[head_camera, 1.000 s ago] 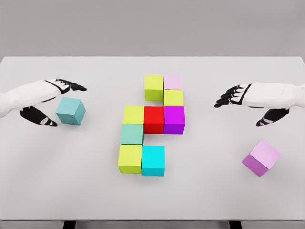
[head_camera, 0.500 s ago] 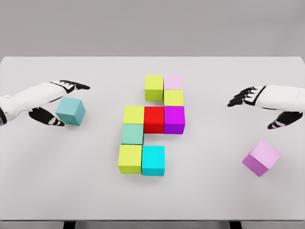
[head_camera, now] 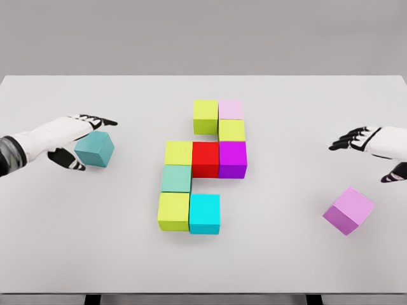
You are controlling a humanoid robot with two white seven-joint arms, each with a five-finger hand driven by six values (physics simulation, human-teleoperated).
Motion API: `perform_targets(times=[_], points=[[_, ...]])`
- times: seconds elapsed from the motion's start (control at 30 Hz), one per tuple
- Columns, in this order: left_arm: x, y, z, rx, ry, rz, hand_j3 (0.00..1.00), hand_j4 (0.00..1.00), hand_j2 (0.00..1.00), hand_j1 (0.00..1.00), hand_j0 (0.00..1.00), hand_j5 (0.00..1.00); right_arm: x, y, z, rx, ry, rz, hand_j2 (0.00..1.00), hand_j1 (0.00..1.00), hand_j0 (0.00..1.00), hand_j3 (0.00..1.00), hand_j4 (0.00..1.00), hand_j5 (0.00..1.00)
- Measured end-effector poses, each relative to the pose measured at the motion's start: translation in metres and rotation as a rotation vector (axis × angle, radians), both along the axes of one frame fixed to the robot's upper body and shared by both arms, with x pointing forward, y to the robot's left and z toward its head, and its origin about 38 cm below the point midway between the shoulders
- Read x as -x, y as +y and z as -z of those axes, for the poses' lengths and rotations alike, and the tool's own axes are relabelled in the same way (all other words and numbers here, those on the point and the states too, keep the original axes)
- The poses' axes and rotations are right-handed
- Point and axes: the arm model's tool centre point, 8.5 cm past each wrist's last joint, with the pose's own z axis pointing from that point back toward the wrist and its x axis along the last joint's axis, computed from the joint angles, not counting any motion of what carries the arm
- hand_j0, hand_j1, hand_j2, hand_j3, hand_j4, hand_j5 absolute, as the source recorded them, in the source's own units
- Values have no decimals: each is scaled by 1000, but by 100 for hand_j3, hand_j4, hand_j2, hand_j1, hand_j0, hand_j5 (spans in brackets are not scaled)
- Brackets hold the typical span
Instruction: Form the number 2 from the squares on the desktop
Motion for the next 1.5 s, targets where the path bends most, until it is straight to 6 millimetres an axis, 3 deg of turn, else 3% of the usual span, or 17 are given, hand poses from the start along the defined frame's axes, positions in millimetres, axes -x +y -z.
perform_targets(times=[0.2, 0.77, 0.97, 1.1, 1.2, 1.33, 1.5], points=[[-4, -2, 10, 12, 16, -11, 100, 100, 100, 100, 100, 100, 14, -8, 26, 86, 56, -11, 100, 100, 100, 100, 100, 100], [-9, -2, 18, 20, 30, -28, 99, 99, 99, 99, 99, 99, 35, 11, 47, 66, 110, -73, 100, 100, 100, 100, 100, 100], [-9, 0, 22, 17, 41, -34, 76, 76, 76, 76, 76, 76, 36, 18, 46, 57, 107, -93, 100, 100, 100, 100, 100, 100], [-8, 1, 24, 17, 49, -38, 74, 74, 74, 74, 74, 74, 40, 21, 48, 54, 114, -104, 100, 100, 100, 100, 100, 100], [-8, 2, 24, 20, 52, -39, 63, 63, 63, 63, 63, 63, 41, 23, 49, 46, 116, -107, 100, 100, 100, 100, 100, 100], [-7, 2, 24, 17, 53, -35, 36, 36, 36, 36, 36, 36, 45, 25, 54, 37, 128, -111, 99, 99, 99, 99, 99, 99], [-9, -1, 19, 20, 42, -27, 36, 36, 36, 36, 36, 36, 49, 26, 60, 23, 147, -107, 94, 94, 94, 94, 94, 94]])
